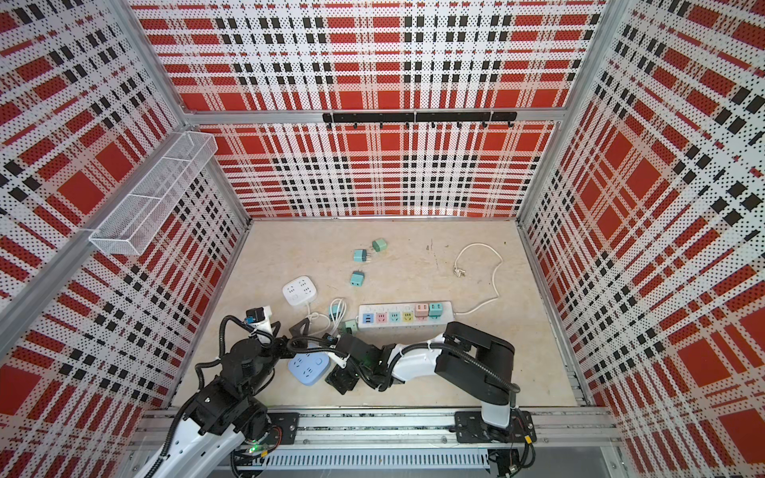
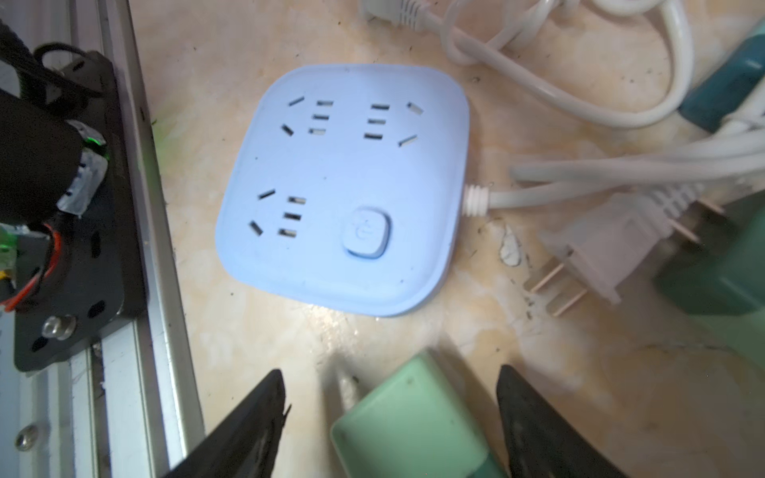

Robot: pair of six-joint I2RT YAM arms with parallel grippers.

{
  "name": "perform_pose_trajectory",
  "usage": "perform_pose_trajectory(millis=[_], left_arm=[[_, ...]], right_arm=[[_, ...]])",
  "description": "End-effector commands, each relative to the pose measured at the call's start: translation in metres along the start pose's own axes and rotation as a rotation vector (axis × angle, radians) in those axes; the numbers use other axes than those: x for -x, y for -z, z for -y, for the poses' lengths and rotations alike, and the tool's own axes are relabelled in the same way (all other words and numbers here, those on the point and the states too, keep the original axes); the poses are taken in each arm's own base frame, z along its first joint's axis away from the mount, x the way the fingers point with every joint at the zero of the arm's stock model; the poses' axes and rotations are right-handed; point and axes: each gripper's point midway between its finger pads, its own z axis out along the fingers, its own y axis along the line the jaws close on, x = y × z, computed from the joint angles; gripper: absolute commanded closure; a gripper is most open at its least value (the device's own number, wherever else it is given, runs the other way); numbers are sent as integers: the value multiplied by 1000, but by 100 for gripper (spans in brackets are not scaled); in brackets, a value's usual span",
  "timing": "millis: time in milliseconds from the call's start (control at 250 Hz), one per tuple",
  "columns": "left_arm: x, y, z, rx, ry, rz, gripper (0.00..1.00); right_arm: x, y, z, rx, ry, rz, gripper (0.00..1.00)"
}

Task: Insert the plug
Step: 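Lower the right gripper and close it on the mint-green adapter, then lift the mint-green adapter toward the left gripper while the left gripper approaches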

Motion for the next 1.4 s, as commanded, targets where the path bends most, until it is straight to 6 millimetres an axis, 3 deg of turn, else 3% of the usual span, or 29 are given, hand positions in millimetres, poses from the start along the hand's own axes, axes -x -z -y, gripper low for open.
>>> perform_pose_trajectory(millis=[0, 296, 564, 684, 804, 932, 1181, 1397], left_arm=[[9, 3, 2, -3, 6, 30, 0], [9, 2, 1, 1, 7, 30, 1], [9, 2, 1, 5, 8, 31, 1], [8, 2, 1, 7, 9, 28, 1], [7, 1, 1, 9, 6, 23, 1], [8, 1, 2, 5, 5, 21, 1], [7, 1, 5, -11, -4, 15, 1], [6, 2, 14, -66, -21, 13, 1]], right_arm=[[-14, 0, 3, -70, 26, -39, 22], [-22, -2, 4, -95, 15, -38, 32], [-30, -8, 8, -110, 10, -47, 59], [-26, 0, 3, -76, 0, 5, 63], [-18, 18, 5, -79, -2, 80, 67], [0, 51, 16, -103, -21, 202, 74], [31, 116, 61, -312, -40, 407, 85], [56, 154, 64, -350, 7, 574, 85]])
